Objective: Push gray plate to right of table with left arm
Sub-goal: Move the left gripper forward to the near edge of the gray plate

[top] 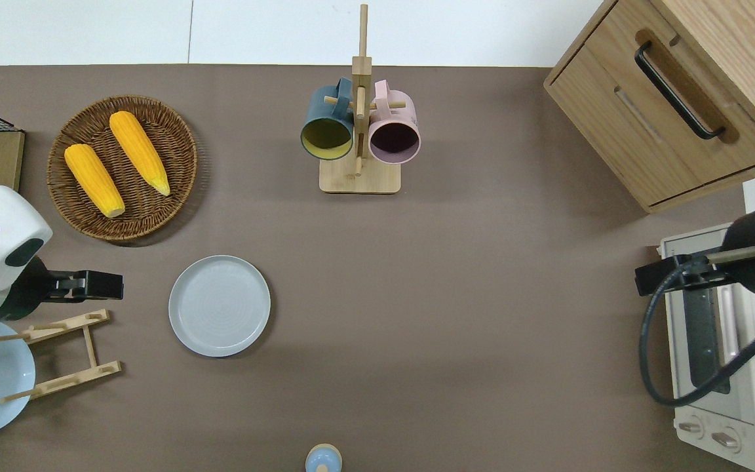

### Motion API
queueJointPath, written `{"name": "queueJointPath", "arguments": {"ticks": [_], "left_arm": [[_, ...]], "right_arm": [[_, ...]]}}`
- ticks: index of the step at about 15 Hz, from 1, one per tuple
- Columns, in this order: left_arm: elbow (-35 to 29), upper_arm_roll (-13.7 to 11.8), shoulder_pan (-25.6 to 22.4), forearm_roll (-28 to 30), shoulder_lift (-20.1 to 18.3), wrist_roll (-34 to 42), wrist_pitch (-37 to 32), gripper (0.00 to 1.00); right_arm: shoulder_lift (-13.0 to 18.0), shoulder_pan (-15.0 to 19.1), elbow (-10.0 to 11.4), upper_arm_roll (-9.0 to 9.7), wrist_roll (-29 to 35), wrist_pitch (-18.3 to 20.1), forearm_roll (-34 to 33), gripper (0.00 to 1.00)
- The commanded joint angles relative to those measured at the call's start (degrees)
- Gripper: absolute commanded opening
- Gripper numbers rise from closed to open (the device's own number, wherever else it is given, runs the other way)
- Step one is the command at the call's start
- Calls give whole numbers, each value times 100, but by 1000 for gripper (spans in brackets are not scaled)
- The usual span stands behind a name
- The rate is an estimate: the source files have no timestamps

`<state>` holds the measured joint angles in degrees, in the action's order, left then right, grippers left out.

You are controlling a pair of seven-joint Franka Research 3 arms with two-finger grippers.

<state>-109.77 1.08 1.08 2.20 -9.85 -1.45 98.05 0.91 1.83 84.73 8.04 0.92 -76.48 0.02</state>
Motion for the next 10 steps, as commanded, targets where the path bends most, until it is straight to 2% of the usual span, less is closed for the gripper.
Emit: {"name": "queueJointPath", "arguments": {"ticks": [1, 4, 10], "left_arm": [[-484, -12, 24, -9, -272, 319, 267, 991], [-729, -12, 33, -9, -307, 408, 451, 991], [-1766, -3, 86, -1, -421, 408, 1672, 993]], "right_arm": [[14, 107, -53, 92, 66, 89, 25, 983], [14, 107, -53, 92, 75, 89, 25, 983], [14, 115, -53, 92, 66, 89, 25, 983]]}}
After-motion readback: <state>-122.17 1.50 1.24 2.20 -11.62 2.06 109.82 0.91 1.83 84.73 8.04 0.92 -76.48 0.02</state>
